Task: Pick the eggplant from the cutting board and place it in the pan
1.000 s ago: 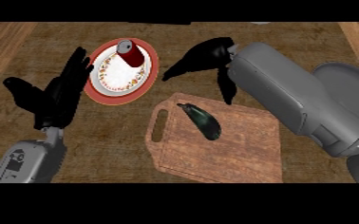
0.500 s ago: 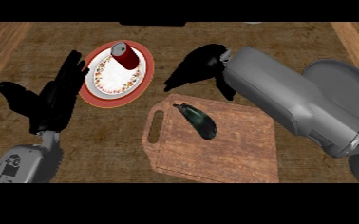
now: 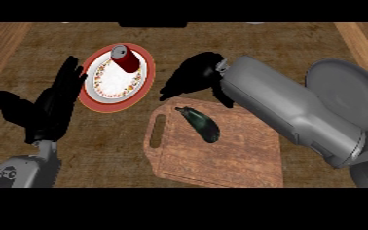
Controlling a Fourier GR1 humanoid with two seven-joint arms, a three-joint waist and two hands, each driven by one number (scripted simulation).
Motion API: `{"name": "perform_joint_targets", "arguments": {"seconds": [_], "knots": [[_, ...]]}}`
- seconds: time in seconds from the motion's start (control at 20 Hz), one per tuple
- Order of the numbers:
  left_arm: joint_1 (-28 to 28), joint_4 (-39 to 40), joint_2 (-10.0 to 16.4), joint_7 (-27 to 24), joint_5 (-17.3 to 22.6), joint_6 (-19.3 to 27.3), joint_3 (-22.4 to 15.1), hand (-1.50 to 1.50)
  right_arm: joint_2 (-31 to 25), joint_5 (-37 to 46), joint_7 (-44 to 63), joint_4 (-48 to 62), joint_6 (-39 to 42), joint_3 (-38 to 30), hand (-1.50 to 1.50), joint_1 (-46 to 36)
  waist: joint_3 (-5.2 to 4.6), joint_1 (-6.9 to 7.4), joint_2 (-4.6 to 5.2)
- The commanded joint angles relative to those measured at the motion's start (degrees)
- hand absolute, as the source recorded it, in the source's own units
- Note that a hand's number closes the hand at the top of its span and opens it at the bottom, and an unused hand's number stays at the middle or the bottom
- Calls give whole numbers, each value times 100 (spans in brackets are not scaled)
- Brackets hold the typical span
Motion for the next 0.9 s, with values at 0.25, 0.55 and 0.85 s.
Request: {"name": "perform_joint_targets", "arguments": {"seconds": [0.25, 0.55, 0.85], "knots": [[97, -139, -52, 142, -106, -62, 104, 0, 580, 535, 548, -120, 489, -69, -150, 392, 1, 9, -2], [-201, 418, -295, -201, -173, -207, 176, 0, 438, 949, 293, -71, 413, -199, -150, 688, 0, -45, 8], [209, -74, -75, -24, -24, -509, 350, 0, 940, 1376, 139, 758, 252, -200, -150, 650, 1, 55, 16]]}}
